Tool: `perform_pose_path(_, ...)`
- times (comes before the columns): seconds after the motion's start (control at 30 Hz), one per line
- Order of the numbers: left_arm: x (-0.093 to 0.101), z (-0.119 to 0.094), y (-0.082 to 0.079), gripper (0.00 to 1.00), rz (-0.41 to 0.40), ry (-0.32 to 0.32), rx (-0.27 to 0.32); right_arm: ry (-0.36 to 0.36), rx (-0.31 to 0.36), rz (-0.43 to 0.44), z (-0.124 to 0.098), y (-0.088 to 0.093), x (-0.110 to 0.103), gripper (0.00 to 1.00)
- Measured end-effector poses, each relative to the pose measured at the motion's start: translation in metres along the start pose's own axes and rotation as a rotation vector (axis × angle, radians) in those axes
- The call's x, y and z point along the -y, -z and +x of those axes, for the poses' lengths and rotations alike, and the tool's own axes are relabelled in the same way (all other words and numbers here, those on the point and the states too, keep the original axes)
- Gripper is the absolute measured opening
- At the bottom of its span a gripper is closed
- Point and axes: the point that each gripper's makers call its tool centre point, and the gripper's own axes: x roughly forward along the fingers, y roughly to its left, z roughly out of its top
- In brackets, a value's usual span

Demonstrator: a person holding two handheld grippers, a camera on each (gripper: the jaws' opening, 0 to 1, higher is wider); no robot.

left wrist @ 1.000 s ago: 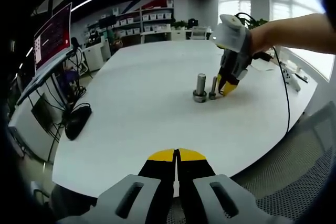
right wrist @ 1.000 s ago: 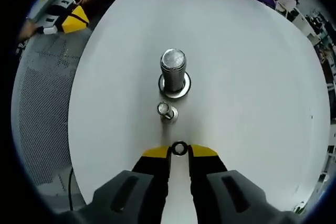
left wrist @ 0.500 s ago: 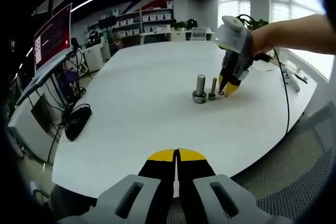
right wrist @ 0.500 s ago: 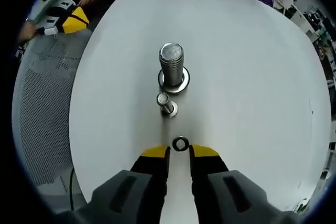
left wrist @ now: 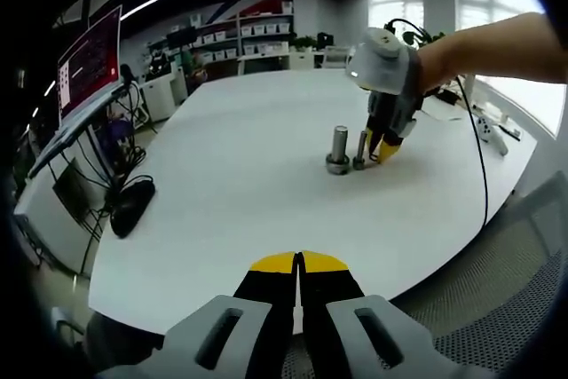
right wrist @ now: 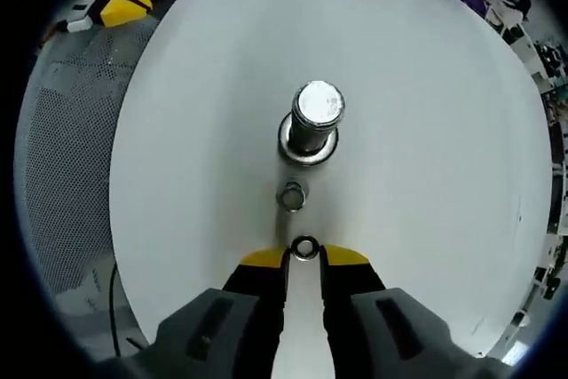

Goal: Place the washer onto the threaded stud by aligning its center hole with the stud, sliding it down to the base, and recovering from edge contact or off-axis alignment until the washer reaches the visible bottom stop.

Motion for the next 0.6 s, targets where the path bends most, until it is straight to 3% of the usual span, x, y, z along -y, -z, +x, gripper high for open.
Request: perform_pose_path(0.6, 0.0, 0.0001, -0.0005, 0.0, 0.0, 0.001, 0.003, -0.022, -0.002, -0.004, 0.0013, 0.0012, 0.0036, 0.16)
